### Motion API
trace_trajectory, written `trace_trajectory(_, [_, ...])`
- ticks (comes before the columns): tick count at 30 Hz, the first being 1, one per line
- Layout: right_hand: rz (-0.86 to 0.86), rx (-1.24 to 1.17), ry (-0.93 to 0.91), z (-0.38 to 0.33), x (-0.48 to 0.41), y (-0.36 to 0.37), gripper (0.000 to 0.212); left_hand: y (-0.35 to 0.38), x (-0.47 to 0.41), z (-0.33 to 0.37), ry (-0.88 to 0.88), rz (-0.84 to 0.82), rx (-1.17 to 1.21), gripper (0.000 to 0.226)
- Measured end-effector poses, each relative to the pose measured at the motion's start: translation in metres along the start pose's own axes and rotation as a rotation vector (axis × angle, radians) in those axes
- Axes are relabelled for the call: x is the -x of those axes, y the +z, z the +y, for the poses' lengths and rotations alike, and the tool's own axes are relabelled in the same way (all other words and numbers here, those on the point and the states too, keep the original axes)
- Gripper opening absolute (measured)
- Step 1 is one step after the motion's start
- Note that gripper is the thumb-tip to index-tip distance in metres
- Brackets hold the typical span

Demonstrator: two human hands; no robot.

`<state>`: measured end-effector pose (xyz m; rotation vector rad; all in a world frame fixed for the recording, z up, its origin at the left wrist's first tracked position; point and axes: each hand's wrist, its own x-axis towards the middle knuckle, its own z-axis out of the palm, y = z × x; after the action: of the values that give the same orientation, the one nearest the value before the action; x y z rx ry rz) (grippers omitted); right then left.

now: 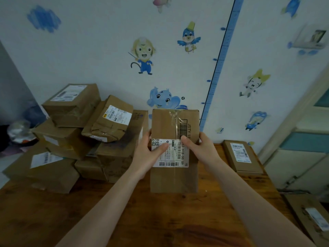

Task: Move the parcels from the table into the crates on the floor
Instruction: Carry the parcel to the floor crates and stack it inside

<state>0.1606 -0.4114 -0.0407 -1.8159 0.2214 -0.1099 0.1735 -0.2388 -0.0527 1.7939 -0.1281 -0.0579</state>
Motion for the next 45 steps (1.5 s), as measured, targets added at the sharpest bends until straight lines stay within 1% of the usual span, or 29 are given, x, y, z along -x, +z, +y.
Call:
trace_trajectory(3, [0.014,-0.009,0.011,0.001,0.001,0.002,0.049,-0.003,0.001,0.007,-0.004,0.036,0.011,0.06])
trace_trajectory(4, [0.018,-0.014,0.02,0.001,0.003,0.003,0.043,-0.003,0.001,0.009,-0.007,0.054,0.021,0.059])
trace_trajectory(6, [0.014,-0.009,0.022,-0.002,0.005,0.005,0.022,-0.005,0.0,0.012,-0.003,0.103,0.013,0.056])
trace_trajectory(7, [0.012,-0.006,0.018,-0.003,0.005,0.006,0.017,-0.007,-0.001,0.012,-0.008,0.118,-0.002,0.054])
trace_trajectory(8, [0.012,0.004,0.012,-0.004,0.007,0.007,0.017,-0.009,-0.001,0.013,-0.014,0.123,-0.016,0.053])
trace_trajectory(10, [0.005,-0.004,0.004,-0.007,0.009,0.005,0.022,-0.013,-0.002,0.014,-0.016,0.104,-0.058,0.057])
trace_trajectory(13, [-0.022,-0.138,0.025,-0.015,0.013,0.003,0.044,-0.018,-0.001,0.024,0.017,0.051,-0.067,0.08])
trace_trajectory(16, [-0.035,-0.115,0.02,-0.021,0.012,0.002,0.058,-0.018,-0.001,0.026,0.069,0.052,-0.089,0.071])
trace_trajectory(18, [-0.052,-0.158,0.062,-0.026,0.012,0.0,0.068,-0.02,0.001,0.028,0.069,0.031,-0.12,0.074])
trace_trajectory(20, [-0.088,-0.232,0.14,-0.03,0.012,-0.005,0.076,-0.021,0.003,0.031,0.012,-0.011,-0.045,0.079])
trace_trajectory(21, [-0.097,-0.232,0.156,-0.03,0.011,-0.006,0.072,-0.021,0.003,0.034,-0.026,-0.014,0.028,0.077])
trace_trajectory(22, [-0.098,-0.23,0.156,-0.03,0.01,-0.006,0.064,-0.021,0.003,0.035,-0.055,-0.005,0.088,0.07])
trace_trajectory(23, [-0.089,-0.228,0.151,-0.028,0.01,-0.005,0.055,-0.021,0.003,0.036,-0.07,0.009,0.11,0.062])
trace_trajectory(24, [-0.079,-0.225,0.15,-0.027,0.01,-0.004,0.05,-0.021,0.002,0.035,-0.077,0.027,0.109,0.055])
trace_trajectory(25, [-0.08,-0.234,0.148,-0.025,0.01,-0.004,0.048,-0.022,0.001,0.033,-0.076,0.039,0.103,0.054])
trace_trajectory(28, [-0.092,-0.331,0.145,-0.024,0.012,-0.001,0.053,-0.022,0.001,0.035,-0.048,0.023,0.07,0.07])
trace_trajectory(29, [-0.085,-0.337,0.126,-0.023,0.012,0.0,0.052,-0.022,0.002,0.035,-0.025,0.006,0.042,0.07])
trace_trajectory(31, [-0.058,-0.295,0.083,-0.023,0.013,0.002,0.054,-0.022,0.003,0.036,0.024,-0.019,-0.013,0.06])
trace_trajectory(32, [-0.045,-0.263,0.068,-0.022,0.013,0.002,0.059,-0.022,0.004,0.035,0.035,-0.023,-0.021,0.057])
trace_trajectory(35, [-0.025,-0.227,0.065,-0.018,0.014,0.005,0.075,-0.025,0.004,0.033,0.029,-0.021,0.004,0.062])
trace_trajectory(36, [-0.015,-0.254,0.078,-0.018,0.015,0.006,0.073,-0.026,0.003,0.033,0.04,-0.027,0.016,0.061])
trace_trajectory(38, [-0.003,-0.323,0.086,-0.018,0.019,0.008,0.061,-0.026,0.002,0.034,0.054,-0.018,0.074,0.048])
trace_trajectory(40, [0.003,-0.317,0.059,-0.016,0.023,0.01,0.049,-0.025,0.003,0.036,0.038,0.048,0.158,0.035])
trace_trajectory(41, [-0.001,-0.3,0.045,-0.015,0.024,0.011,0.047,-0.024,0.004,0.036,0.021,0.084,0.199,0.032])
trace_trajectory(43, [-0.003,-0.305,0.053,-0.013,0.025,0.013,0.043,-0.024,0.005,0.038,-0.031,0.129,0.233,0.037])
trace_trajectory(45, [0.02,-0.346,0.092,-0.011,0.026,0.013,0.036,-0.024,0.002,0.037,-0.094,0.154,0.217,0.043])
